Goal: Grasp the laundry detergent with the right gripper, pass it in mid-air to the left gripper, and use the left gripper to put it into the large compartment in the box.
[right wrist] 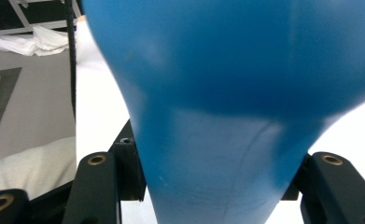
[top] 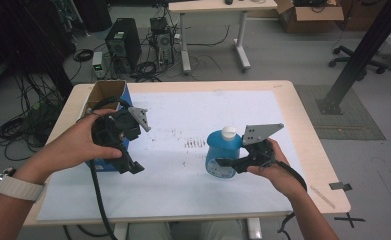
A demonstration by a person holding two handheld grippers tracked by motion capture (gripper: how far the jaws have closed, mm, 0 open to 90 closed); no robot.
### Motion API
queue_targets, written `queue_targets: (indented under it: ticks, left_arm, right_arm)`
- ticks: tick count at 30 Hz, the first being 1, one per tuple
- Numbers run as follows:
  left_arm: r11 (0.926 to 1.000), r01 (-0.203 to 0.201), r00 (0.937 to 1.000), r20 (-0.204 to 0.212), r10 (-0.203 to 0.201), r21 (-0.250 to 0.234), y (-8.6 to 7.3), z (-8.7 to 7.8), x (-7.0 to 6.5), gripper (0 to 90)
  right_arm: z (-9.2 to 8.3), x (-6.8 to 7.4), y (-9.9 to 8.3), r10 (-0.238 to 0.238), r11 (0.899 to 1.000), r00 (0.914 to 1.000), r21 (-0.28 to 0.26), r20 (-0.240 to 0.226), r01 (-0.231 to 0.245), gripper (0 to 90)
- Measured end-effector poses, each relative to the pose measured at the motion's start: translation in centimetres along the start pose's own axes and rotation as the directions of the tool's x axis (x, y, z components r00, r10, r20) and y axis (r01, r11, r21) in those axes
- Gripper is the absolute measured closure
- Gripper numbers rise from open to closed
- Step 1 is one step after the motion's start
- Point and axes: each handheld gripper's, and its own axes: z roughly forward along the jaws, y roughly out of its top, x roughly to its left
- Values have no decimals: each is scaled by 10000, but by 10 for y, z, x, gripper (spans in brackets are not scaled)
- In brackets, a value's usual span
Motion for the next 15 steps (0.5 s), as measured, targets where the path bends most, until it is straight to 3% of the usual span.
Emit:
queue_targets:
  ticks: [15]
  left_arm:
    - [9995, -322, 9995, -75, 322, -55, 15, -10, -8, 73]
  right_arm:
    - [-12, 8, 30, -202, 9993, 9960, 307, -865, 229, 434]
